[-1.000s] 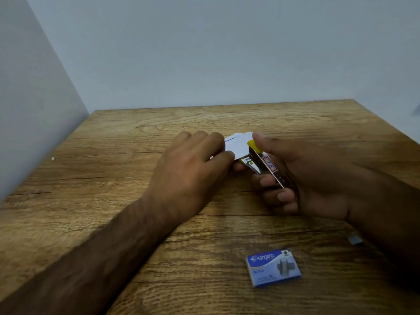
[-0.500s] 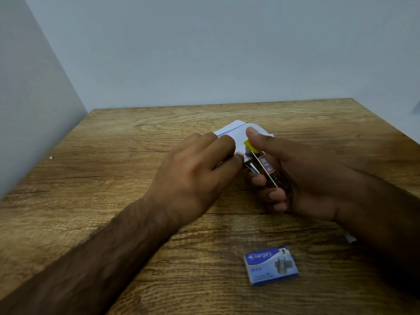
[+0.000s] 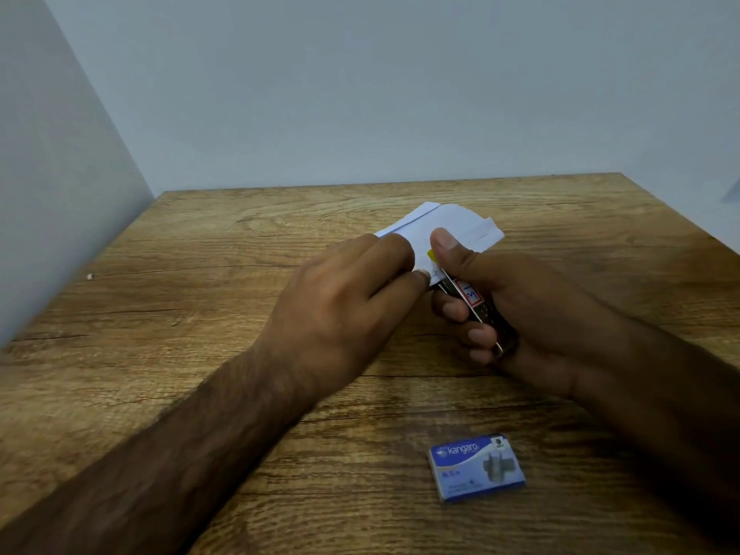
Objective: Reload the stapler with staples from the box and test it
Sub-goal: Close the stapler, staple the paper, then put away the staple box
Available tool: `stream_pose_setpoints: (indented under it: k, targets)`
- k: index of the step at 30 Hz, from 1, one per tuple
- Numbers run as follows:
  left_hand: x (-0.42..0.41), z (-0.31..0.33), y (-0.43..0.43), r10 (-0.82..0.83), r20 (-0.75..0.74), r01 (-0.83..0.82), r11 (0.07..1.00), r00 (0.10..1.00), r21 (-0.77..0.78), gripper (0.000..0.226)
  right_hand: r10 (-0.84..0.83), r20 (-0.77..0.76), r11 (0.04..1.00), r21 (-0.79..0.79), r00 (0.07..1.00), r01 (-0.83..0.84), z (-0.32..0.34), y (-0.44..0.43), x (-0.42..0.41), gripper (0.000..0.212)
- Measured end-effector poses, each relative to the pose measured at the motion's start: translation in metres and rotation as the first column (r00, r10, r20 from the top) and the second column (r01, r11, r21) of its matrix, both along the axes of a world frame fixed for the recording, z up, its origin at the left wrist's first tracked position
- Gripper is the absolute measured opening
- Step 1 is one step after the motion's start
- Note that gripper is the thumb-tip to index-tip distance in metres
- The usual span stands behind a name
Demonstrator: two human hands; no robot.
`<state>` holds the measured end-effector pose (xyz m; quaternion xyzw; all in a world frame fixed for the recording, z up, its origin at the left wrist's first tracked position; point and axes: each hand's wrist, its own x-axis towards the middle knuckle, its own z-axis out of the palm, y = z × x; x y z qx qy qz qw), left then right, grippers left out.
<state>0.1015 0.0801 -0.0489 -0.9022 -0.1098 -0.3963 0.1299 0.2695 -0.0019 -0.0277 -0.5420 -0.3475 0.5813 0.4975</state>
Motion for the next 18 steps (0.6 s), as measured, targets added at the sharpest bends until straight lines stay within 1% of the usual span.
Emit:
stream_pose_setpoints:
  k: [7, 11, 14, 16, 18]
  targets:
    - [-0.0020, 0.0022, -0.0019, 0.004, -0.014, -0.004, 1.000, 1.000, -0.023, 0.012, -0.040, 0.012, 0.999, 0.008, 0.999, 0.040, -0.0004, -0.0001, -0.0022, 0.046]
    - [-0.0031, 0.0040, -0.0020, -0.004, -0.018, 0.004, 1.000, 1.000, -0.030, 0.013, -0.052, 0.017, 0.999, 0.008, 0.999, 0.051, 0.0004, 0.0001, -0.0025, 0.045]
    - [-0.0031, 0.0032, -0.0023, -0.006, -0.028, 0.006, 1.000, 1.000, -0.019, 0.011, -0.037, 0.009, 0.999, 0.013, 0.999, 0.037, 0.0001, 0.0001, -0.0027, 0.045]
    - [-0.0035, 0.0026, -0.0018, 0.007, -0.032, -0.008, 1.000, 0.999, -0.030, 0.009, -0.015, -0.011, 1.000, 0.012, 1.000, 0.015, 0.0004, 0.0011, -0.0023, 0.043]
    - [-0.0042, 0.0023, -0.0004, 0.024, -0.030, -0.026, 0.998, 0.999, -0.049, 0.007, 0.025, -0.022, 1.000, 0.004, 0.999, -0.025, 0.0015, 0.0024, -0.0011, 0.046]
